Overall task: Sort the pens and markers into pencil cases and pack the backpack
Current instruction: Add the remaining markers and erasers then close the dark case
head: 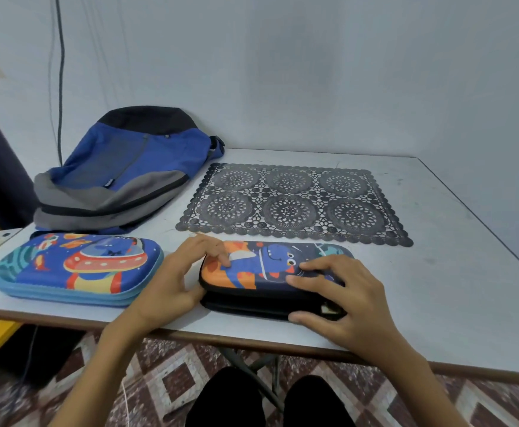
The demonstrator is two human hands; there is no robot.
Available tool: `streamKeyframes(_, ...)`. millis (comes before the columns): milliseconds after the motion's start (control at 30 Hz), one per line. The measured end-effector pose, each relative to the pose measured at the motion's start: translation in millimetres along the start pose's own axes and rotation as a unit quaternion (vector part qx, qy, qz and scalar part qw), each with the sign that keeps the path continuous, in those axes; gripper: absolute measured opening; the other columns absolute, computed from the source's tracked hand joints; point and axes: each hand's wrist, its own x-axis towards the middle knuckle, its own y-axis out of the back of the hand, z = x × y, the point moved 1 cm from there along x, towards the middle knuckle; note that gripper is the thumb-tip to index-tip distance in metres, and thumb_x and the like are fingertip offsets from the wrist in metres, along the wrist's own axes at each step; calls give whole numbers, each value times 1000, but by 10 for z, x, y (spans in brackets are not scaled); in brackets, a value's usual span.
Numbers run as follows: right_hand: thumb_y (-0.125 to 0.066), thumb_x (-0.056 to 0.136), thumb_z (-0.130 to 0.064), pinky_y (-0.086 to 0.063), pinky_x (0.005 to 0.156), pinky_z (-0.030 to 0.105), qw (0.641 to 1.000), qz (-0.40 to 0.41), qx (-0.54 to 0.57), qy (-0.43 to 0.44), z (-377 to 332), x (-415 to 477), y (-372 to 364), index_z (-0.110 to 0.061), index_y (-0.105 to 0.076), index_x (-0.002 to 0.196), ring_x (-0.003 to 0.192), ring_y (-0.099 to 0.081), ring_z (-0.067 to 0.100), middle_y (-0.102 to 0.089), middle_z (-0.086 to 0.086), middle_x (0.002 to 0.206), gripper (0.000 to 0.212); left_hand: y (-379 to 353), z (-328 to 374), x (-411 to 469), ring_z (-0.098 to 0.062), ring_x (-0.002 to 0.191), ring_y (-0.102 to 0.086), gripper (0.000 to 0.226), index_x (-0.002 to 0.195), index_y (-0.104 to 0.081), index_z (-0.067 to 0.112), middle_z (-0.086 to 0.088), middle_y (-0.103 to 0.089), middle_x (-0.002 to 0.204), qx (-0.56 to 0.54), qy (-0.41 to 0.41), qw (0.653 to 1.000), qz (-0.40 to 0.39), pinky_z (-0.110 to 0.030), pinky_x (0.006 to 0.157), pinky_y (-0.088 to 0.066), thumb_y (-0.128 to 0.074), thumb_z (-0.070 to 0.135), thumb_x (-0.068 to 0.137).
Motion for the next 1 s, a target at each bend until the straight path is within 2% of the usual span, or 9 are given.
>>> streamKeyframes(267, -84, 62, -50, -41, 90, 31, 1000, -19, -11, -21, -57, -21, -64, -27, -72, 96, 108, -56, 11, -61, -5, 118, 43, 25, -111, -55, -30, 115, -55, 42, 98, -68, 10, -7, -60, 112, -126, 43, 991, -15, -34, 100, -43, -48, -17, 73)
streamKeyframes(433, -82, 65, -40, -42, 92, 40, 1000, -11, -6, -27, -128, -17, -122, -28, -68, 88, 119, -56, 7, -60, -13, 131, 30, -24, -214, -10, -22, 112, -59, 50, 103, -64, 4, -3, -67, 112, -252, 170, 945, 117, -32, 99, -48, -32, -21, 74)
streamKeyframes(533, -85, 64, -40, -44, 90, 42, 999, 1, 3, -35, -134, -9, -127, -26, -70, 83, 113, -60, 9, -63, -13, 126, 28, -133, -311, 73, -20, 106, -61, 45, 113, -63, 22, -2, -67, 114, -194, 229, 949, 92, -24, 85, -51, -38, -7, 90)
streamKeyframes(633, -84, 63, -41, -43, 88, 42, 999, -14, 3, -36, -144, 23, -119, -26, -71, 81, 107, -60, 9, -64, -13, 123, 27, -108, -379, 121, -9, 109, -62, 55, 110, -65, 39, 8, -67, 117, -125, 233, 964, 28, -17, 89, -49, -38, 4, 77)
streamKeyframes(733, -80, 62, -46, -39, 86, 40, 998, -48, 1, -36, -127, 80, -96, -29, -67, 83, 102, -57, 11, -65, -11, 118, 30, -63, -368, 177, 5, 104, -60, 64, 101, -62, 62, 24, -67, 110, -78, 223, 972, 7, -12, 86, -47, -40, 6, 81)
streamKeyframes(767, -77, 62, -49, -37, 85, 39, 998, -62, 1, -34, -117, 104, -89, -30, -64, 84, 102, -56, 12, -64, -10, 116, 32, -68, -388, 187, 1, 105, -60, 65, 104, -63, 59, 23, -68, 107, -53, 221, 974, 8, -13, 87, -47, -42, 0, 84)
streamKeyframes(867, -74, 63, -49, -32, 92, 39, 995, -95, -4, -21, -102, 143, -91, -31, -56, 86, 104, -52, 15, -60, -5, 110, 35, -77, -484, 227, -23, 108, -58, 55, 117, -64, 19, -4, -62, 110, 40, 205, 978, 9, -29, 92, -48, -42, -21, 86)
streamKeyframes(933, -76, 64, -46, -23, 109, 47, 993, -114, -9, -19, -99, 133, -93, -31, -54, 88, 119, -47, 17, -56, -5, 111, 37, -65, -518, 234, -25, 105, -58, 49, 116, -66, 8, -7, -60, 107, 60, 202, 978, 1, -20, 86, -45, -42, -22, 86)
streamKeyframes(1000, -77, 65, -45, -15, 114, 58, 990, -138, -2, -29, -107, 138, -73, -32, -52, 92, 129, -42, 19, -52, -7, 113, 38, -58, -482, 257, -15, 100, -59, 47, 108, -67, 12, -4, -62, 103, 55, 200, 978, 10, -9, 79, -42, -44, -22, 86)
